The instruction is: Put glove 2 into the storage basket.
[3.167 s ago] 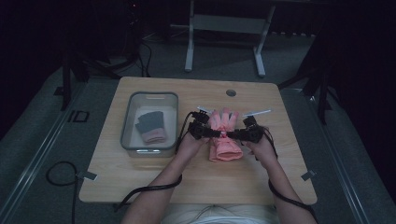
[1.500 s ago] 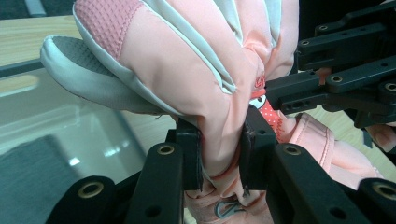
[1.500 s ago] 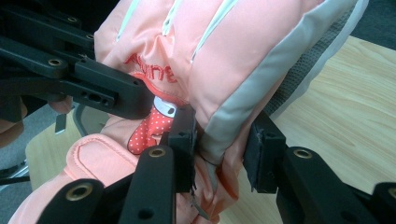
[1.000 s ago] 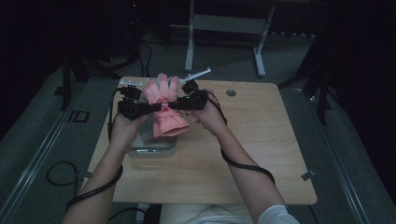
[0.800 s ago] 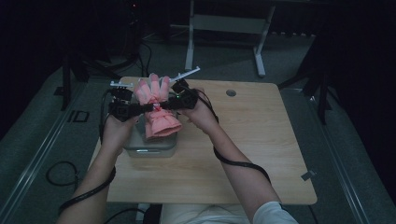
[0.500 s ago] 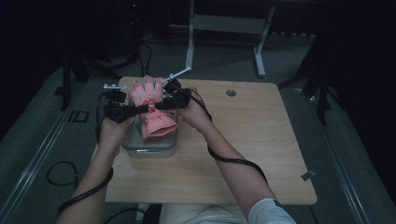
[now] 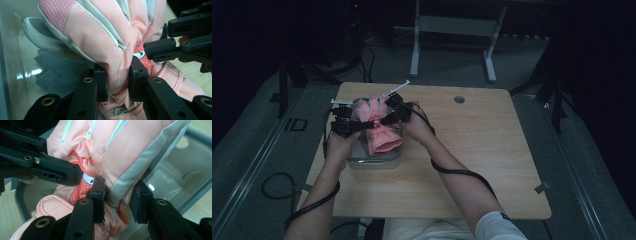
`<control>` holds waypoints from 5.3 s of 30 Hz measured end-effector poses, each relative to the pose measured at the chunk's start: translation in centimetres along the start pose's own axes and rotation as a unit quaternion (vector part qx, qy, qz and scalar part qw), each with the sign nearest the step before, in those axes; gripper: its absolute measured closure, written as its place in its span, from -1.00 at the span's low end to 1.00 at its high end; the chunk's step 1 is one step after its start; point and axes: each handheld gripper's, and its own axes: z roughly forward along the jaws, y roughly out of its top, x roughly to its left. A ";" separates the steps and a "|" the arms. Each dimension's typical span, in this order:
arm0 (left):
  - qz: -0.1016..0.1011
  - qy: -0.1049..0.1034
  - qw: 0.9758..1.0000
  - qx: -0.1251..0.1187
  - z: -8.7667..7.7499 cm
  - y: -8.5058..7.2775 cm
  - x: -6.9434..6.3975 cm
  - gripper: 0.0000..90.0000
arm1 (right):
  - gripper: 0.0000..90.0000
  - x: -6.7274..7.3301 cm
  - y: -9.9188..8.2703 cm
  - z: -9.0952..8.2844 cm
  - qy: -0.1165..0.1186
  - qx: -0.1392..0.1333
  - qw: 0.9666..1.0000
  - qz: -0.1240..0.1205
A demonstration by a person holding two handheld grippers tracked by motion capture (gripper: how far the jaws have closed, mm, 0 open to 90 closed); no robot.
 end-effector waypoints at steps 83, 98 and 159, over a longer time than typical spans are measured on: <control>0.092 0.062 0.992 -0.058 -2.6 -0.6 -7.3 -0.05 | -0.24 -2.5 -2.5 -4.6 0.041 -0.075 0.996 0.028; 0.162 -0.021 0.985 -0.058 -0.8 -2.9 -13.0 -0.70 | -0.56 -4.8 -7.2 -7.2 0.056 -0.082 0.995 0.020; 0.282 -0.038 0.958 0.037 9.7 -13.3 -16.5 -0.97 | -0.59 -11.7 -21.8 -7.5 -0.034 -0.076 0.996 0.016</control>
